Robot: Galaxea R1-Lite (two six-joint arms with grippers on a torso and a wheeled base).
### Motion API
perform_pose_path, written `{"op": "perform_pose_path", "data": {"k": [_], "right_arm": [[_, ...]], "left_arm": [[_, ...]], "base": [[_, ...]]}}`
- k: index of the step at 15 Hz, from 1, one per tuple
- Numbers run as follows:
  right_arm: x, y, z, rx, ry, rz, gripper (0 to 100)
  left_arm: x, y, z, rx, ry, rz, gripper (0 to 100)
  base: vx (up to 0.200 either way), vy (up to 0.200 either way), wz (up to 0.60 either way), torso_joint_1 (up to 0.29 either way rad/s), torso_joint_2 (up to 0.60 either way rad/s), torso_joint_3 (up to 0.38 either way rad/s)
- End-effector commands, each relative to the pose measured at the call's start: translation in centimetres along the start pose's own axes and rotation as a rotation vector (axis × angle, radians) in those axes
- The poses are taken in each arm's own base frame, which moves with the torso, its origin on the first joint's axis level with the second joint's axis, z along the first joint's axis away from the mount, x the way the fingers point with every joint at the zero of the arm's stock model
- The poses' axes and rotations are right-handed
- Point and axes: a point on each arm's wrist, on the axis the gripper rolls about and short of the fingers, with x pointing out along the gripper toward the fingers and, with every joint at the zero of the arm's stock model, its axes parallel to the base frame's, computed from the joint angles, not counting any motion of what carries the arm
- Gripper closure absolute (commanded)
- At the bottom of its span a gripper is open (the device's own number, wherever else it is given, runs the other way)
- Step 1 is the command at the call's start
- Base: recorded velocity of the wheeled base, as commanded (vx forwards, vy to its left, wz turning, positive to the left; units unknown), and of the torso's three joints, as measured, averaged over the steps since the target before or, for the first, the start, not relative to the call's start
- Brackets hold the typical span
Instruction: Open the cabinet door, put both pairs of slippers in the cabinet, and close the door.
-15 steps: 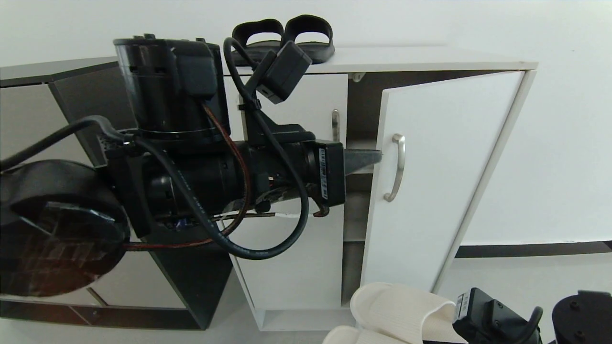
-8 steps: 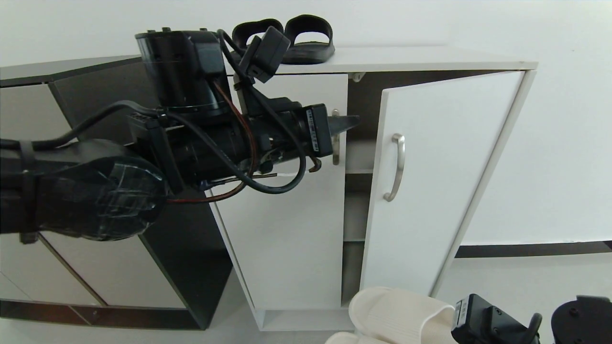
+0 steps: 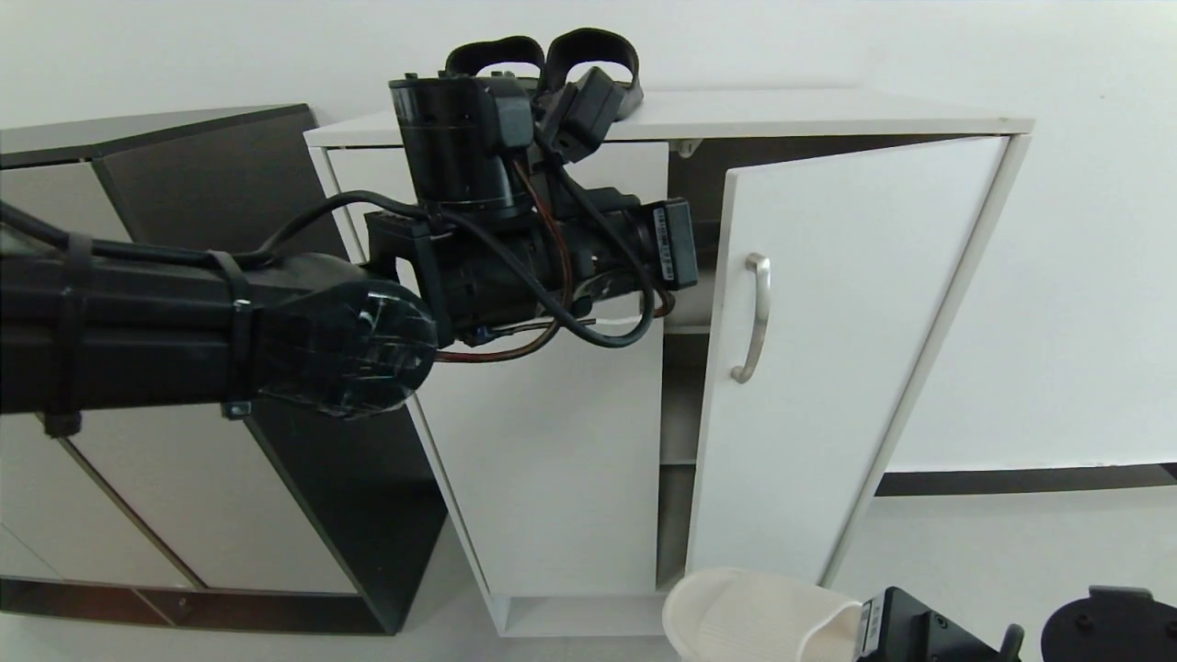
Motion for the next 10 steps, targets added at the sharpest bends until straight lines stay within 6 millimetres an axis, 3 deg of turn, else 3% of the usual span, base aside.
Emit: {"op": "perform_pose_path", "data": {"k": [1,3,7,10], "right_arm": [[0.4,0.1,-0.2,-0.005,0.019,0.006,100],[0.4,0.3,-0.5,-0.009,0.031,0.012,100],[-0.5,0.7,-0.6,-0.039,0.009,0.036,100],[-0.3,0.8,-0.4,-0.03,0.004,0.035,100]], "left_arm": [[1.0,-0.2,-0.6,-0.005,0.014,-0.014,100],[0.8,-0.8,-0.7,-0.005,0.015,-0.023,100],[-1.5,-6.1,-1.2,-0.009,0.042,-0.117,100],[-1.7,-6.6,-1.2,-0.001,0.041,-0.13,100]], "base": [[0.0,0.0,0.0,0.0,0.0,0.0],[-0.2,0.0,0.0,0.002,0.0,0.002],[-0.2,0.0,0.0,0.001,0.0,0.005],[-0.2,0.0,0.0,-0.005,0.0,0.002]]}}
